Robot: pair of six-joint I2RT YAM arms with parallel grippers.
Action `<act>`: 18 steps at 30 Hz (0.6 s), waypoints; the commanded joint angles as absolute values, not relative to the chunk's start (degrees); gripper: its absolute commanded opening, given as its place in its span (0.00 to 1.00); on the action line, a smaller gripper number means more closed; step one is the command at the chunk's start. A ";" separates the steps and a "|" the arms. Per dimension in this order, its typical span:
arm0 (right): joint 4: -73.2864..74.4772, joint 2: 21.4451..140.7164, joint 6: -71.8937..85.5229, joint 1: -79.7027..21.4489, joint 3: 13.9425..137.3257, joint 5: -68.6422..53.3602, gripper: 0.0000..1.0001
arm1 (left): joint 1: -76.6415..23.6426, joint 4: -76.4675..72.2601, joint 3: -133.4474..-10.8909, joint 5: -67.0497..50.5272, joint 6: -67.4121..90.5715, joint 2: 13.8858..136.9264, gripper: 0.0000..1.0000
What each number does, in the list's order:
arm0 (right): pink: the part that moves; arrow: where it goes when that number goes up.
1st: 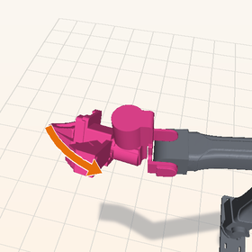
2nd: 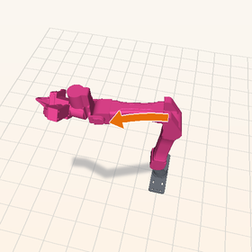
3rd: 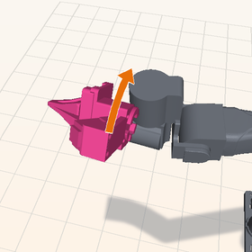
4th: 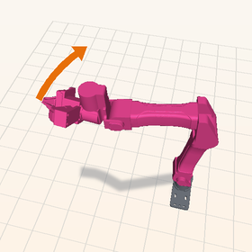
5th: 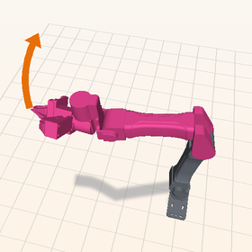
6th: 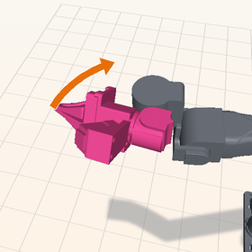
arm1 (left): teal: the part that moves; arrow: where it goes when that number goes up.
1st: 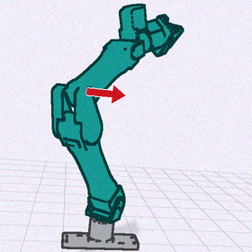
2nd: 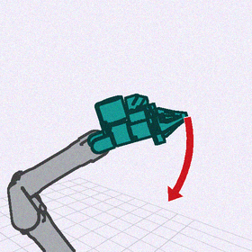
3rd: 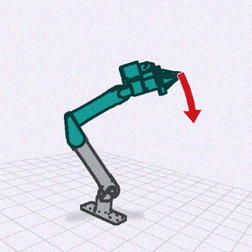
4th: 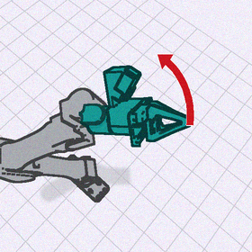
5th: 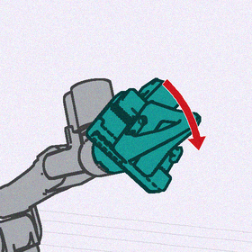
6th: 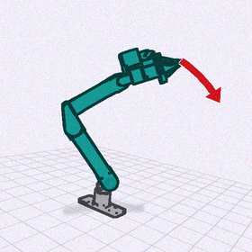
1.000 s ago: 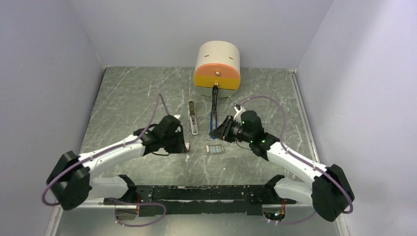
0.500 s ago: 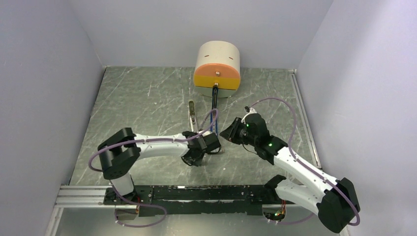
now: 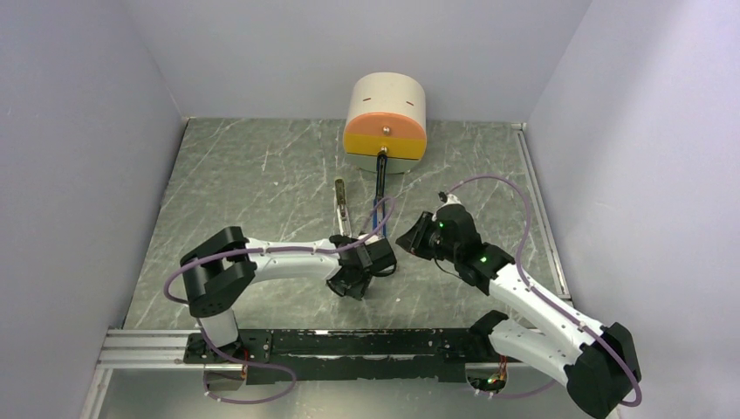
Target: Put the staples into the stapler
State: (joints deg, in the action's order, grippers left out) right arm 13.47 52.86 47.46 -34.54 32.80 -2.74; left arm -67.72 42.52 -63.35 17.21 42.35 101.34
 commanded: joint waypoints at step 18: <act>30.84 75.50 60.32 -67.49 48.21 24.64 0.50 | -50.89 35.14 -53.34 31.31 44.85 59.02 0.62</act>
